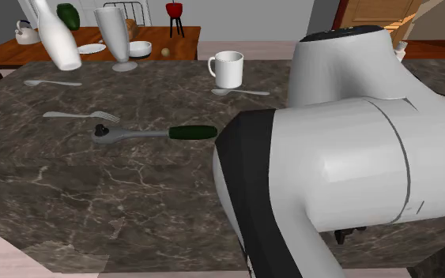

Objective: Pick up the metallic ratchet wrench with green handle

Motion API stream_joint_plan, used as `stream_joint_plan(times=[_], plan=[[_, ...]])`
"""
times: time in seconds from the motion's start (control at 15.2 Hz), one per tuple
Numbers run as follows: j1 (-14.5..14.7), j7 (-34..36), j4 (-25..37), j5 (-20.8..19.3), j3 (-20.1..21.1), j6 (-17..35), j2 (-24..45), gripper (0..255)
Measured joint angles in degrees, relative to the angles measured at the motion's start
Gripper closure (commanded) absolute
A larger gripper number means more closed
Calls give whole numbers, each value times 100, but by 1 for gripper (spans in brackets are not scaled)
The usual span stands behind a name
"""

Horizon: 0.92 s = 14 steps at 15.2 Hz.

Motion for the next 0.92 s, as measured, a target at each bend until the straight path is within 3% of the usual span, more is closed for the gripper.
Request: stream_joint_plan(times=[0.2, 0.66, 0.92], plan=[[-14, 359, 30, 163, 166, -9, 24, 0], [-117, 2561, 481, 1084, 1187, 10, 408, 0], [-285, 3855, 1043, 1449, 1758, 76, 904, 0]])
